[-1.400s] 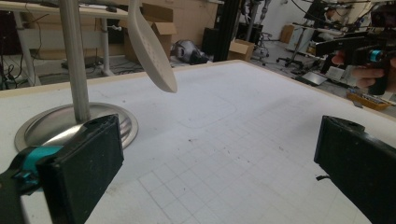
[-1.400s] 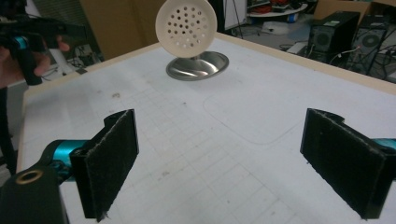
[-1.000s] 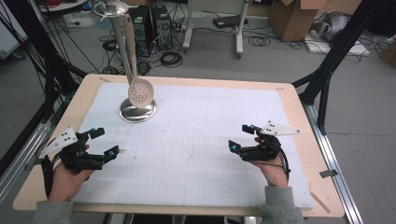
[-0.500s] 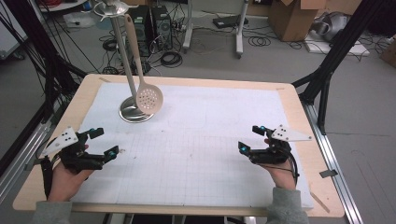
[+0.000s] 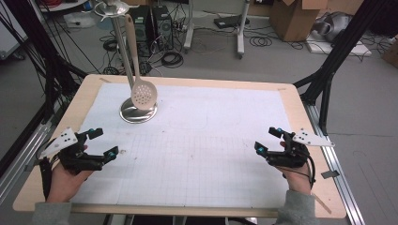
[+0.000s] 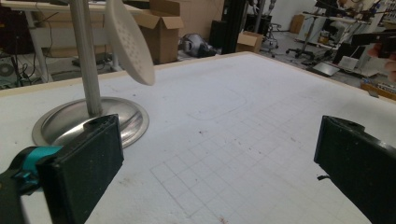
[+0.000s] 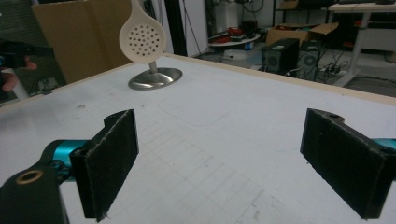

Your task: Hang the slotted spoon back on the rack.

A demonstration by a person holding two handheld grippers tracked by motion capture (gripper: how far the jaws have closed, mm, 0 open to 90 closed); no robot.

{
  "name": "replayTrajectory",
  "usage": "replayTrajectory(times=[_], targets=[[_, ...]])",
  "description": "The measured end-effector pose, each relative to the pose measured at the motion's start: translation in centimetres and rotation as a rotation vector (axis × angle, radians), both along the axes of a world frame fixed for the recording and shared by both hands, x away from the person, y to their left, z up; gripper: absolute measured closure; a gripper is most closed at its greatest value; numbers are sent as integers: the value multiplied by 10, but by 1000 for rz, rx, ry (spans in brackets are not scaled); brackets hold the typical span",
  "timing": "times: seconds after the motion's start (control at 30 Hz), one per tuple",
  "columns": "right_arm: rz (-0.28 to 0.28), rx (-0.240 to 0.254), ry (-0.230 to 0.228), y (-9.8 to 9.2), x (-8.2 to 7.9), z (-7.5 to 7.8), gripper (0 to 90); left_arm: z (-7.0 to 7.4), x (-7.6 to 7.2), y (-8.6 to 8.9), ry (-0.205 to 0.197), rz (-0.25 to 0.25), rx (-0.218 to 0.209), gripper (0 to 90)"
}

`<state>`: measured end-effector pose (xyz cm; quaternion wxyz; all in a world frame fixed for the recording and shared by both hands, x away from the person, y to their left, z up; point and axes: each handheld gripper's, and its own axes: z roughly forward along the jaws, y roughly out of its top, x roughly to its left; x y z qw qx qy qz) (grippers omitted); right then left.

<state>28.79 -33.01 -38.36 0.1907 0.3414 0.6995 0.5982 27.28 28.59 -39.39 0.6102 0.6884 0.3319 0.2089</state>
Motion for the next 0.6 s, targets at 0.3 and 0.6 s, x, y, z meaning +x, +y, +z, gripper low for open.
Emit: replayTrajectory(times=[0.3, 0.6], targets=[[-77, 10, -9, -21, -9, -1, 104, 2, -2, 11, -8, 39, -2, 17], [-83, 36, -13, -23, -10, 0, 104, 1, -1, 18, 1, 69, -15, 18]])
